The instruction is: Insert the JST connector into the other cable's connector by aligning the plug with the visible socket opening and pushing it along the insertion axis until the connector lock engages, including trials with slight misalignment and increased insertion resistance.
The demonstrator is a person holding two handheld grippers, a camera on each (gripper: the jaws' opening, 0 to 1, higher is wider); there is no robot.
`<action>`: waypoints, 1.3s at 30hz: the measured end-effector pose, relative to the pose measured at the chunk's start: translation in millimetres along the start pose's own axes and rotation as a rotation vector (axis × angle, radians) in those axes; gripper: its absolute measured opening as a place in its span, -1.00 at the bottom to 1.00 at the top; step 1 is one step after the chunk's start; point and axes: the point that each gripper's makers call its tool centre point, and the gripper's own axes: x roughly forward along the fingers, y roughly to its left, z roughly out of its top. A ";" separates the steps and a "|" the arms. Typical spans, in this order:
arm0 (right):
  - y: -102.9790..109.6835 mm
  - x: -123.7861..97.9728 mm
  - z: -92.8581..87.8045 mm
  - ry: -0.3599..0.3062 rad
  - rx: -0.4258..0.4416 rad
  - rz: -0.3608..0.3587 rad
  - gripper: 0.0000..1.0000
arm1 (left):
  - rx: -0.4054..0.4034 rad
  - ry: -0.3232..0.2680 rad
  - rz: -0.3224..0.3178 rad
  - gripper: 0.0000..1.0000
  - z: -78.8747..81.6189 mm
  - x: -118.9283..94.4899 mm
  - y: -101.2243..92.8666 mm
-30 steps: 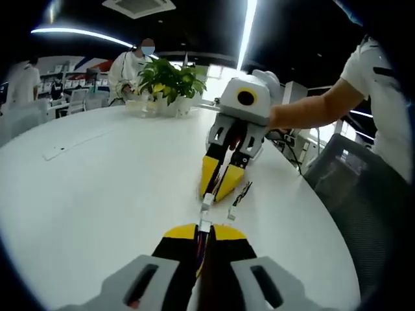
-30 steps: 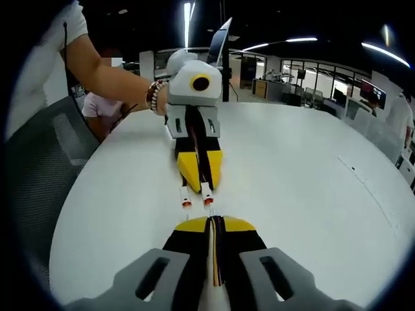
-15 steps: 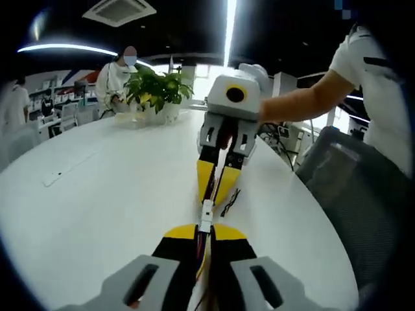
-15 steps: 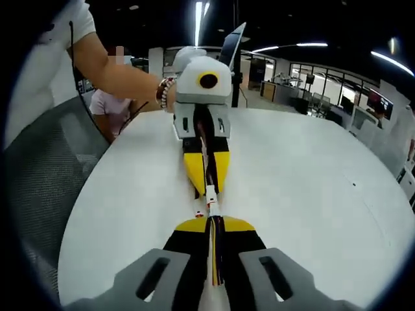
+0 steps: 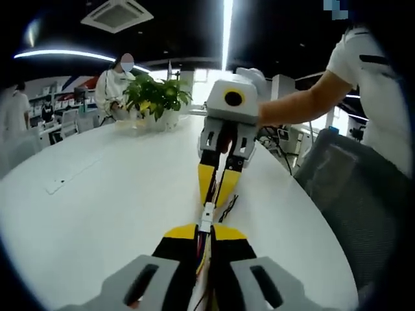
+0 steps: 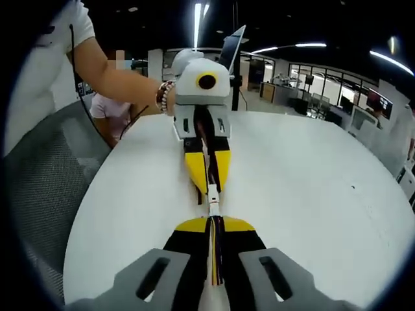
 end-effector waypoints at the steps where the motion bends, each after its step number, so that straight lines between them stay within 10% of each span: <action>1: 0.0 -0.4 1.4 -0.003 0.001 0.000 -0.95 | 0.003 0.000 0.000 -0.99 0.2 -0.6 0.4; 39: 11.8 -6.4 14.2 -0.019 -0.016 0.054 -0.97 | 0.066 -0.004 -0.064 -1.00 23.8 5.5 -34.6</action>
